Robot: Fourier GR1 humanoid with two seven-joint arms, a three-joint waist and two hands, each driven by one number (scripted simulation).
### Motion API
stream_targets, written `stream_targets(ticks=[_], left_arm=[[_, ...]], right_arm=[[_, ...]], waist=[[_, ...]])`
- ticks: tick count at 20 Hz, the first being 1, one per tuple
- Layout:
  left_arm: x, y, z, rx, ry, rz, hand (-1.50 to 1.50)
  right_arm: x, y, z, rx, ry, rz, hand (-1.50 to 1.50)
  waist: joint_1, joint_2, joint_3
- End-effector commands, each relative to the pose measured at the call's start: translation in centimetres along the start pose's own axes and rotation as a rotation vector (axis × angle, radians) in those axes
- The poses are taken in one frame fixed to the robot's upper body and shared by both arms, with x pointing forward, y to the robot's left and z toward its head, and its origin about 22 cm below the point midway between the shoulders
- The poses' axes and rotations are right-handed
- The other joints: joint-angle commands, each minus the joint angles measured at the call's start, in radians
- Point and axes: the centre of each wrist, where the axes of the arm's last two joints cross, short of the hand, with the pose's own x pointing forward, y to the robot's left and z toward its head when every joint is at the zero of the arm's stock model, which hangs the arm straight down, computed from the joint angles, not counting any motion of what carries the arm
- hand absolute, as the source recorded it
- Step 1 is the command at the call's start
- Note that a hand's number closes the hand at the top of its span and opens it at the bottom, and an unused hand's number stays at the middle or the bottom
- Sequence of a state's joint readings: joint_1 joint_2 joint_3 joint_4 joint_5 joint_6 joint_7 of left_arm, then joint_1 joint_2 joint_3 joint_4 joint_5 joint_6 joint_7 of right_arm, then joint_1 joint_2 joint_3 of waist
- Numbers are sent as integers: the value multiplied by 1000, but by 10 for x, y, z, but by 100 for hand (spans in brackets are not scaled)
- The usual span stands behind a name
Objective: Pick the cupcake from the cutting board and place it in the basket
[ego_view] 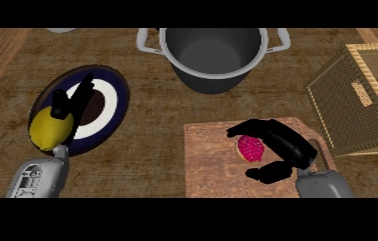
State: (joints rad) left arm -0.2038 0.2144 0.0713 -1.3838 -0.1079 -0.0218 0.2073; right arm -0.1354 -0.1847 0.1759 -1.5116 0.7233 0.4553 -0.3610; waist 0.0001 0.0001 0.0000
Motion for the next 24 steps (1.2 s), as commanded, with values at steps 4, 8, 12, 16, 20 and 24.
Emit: stream_targets(ticks=[4,8,12,16,20,24], left_arm=[[15,-1,7,13,9,-4,0],[5,-9,-5,2,12,-5,0],[10,0,-3,17,6,-12,0],[12,-5,-10,-3,0,14,0],[2,-14,-7,9,-10,-4,0],[10,2,2,6,8,-2,0]], right_arm=[[-2,-4,-14,-57,-47,159,150],[-7,11,-16,-72,190,278,150],[-2,4,-29,-72,640,423,150],[42,21,-69,-93,742,527,150],[88,18,-92,-160,722,611,150],[98,0,-77,-281,671,331,150]], waist=[[3,-1,0],[-4,1,-1],[-1,-6,-8],[-3,-1,-3],[1,-1,-1],[3,-4,0]])
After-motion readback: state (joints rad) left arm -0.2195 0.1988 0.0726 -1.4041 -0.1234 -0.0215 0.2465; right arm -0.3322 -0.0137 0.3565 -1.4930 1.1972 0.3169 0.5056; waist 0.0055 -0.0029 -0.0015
